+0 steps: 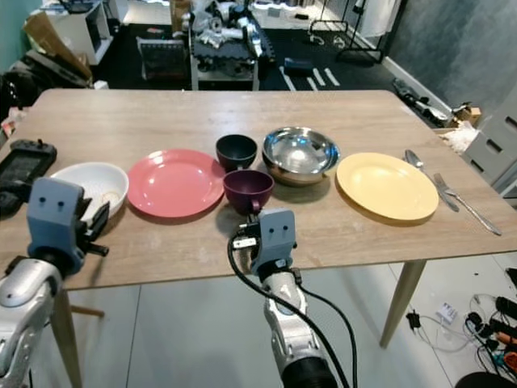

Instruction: Setting the table

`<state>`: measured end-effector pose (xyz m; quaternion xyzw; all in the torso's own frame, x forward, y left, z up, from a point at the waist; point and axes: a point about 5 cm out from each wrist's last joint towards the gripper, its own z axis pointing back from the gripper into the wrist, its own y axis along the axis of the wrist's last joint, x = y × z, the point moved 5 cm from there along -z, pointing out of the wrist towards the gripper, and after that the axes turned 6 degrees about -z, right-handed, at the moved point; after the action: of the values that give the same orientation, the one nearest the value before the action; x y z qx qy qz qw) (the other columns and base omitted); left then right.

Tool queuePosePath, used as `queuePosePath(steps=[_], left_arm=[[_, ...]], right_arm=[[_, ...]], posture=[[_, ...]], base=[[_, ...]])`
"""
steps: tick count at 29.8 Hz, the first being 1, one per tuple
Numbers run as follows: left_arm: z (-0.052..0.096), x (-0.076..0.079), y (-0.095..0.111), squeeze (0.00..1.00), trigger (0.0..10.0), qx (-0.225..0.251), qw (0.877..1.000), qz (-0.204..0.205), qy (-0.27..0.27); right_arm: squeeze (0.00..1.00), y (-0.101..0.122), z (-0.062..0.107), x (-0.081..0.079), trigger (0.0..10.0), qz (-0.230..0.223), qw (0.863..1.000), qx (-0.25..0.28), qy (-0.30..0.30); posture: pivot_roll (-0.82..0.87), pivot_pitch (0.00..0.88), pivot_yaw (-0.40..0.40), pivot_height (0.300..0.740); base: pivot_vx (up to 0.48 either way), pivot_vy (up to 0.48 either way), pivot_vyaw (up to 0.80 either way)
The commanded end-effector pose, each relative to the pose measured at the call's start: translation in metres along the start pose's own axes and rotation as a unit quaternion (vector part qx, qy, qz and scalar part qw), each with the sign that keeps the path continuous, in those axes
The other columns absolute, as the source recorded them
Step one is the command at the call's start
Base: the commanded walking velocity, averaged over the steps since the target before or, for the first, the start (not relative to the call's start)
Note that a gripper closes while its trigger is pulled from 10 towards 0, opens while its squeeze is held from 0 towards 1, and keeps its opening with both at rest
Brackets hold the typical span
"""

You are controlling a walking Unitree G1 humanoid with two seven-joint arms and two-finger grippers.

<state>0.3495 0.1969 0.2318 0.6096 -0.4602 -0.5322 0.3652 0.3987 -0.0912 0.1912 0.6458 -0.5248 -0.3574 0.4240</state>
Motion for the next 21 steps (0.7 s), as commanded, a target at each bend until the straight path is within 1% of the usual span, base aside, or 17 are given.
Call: queuePosePath(steps=[1,4,5,6,7,14,16,18,19,21], left_arm=[[0.005,-0.002,-0.007,0.00,10.0,-0.016,1.000,0.000,-0.002],[0.006,-0.001,-0.008,0.00,10.0,-0.019,1.000,-0.001,-0.002],[0.006,0.000,-0.008,0.00,10.0,-0.020,1.000,0.000,-0.002],[0.006,0.000,-0.008,0.00,10.0,-0.021,1.000,0.001,-0.002],[0.006,0.001,-0.008,0.00,10.0,-0.022,1.000,0.002,-0.003],[0.005,0.003,-0.008,0.00,10.0,-0.024,1.000,0.010,-0.003],[0.004,0.005,-0.008,0.00,10.0,-0.024,1.000,0.013,-0.003],[0.003,0.005,-0.008,0.00,10.0,-0.023,1.000,0.015,-0.004],[0.002,0.005,-0.008,0.00,10.0,-0.023,1.000,0.016,-0.004],[0.002,0.006,-0.008,0.00,10.0,-0.023,1.000,0.016,-0.004]], right_arm=[[0.00,-0.005,0.003,0.004,10.0,0.009,1.000,-0.002,-0.006],[0.00,-0.008,0.005,0.004,10.0,0.012,1.000,-0.007,0.000],[0.14,-0.011,0.006,0.002,10.0,0.015,1.000,-0.011,0.006],[0.76,-0.014,0.008,0.001,10.0,0.018,1.000,-0.015,0.011],[1.00,-0.016,0.009,-0.001,10.0,0.019,1.000,-0.019,0.015],[1.00,-0.022,0.013,0.001,10.0,0.031,0.999,-0.021,0.016],[1.00,-0.020,0.015,0.008,10.0,0.037,0.999,-0.018,0.010],[1.00,-0.019,0.016,0.012,10.0,0.037,0.999,-0.016,0.006],[0.06,-0.017,0.016,0.014,10.0,0.038,0.999,-0.013,0.004],[0.06,-0.017,0.016,0.015,10.0,0.038,0.999,-0.012,0.004]], posture=[[0.23,0.222,0.049,0.740],[0.23,0.222,0.048,0.740],[0.22,0.220,0.044,0.740],[0.22,0.216,0.042,0.740],[0.22,0.216,0.042,0.740],[0.21,0.204,0.040,0.740],[0.20,0.189,0.041,0.740],[0.20,0.188,0.042,0.740],[0.19,0.183,0.044,0.740],[0.19,0.183,0.044,0.740]], base=[[0.000,0.000,0.00],[0.000,0.000,0.00],[0.000,0.000,0.00],[0.000,0.000,0.00],[0.000,0.000,0.00],[0.000,0.000,0.00],[0.000,0.000,0.00],[0.000,0.000,0.00],[0.000,0.000,0.00],[0.000,0.000,0.00]])
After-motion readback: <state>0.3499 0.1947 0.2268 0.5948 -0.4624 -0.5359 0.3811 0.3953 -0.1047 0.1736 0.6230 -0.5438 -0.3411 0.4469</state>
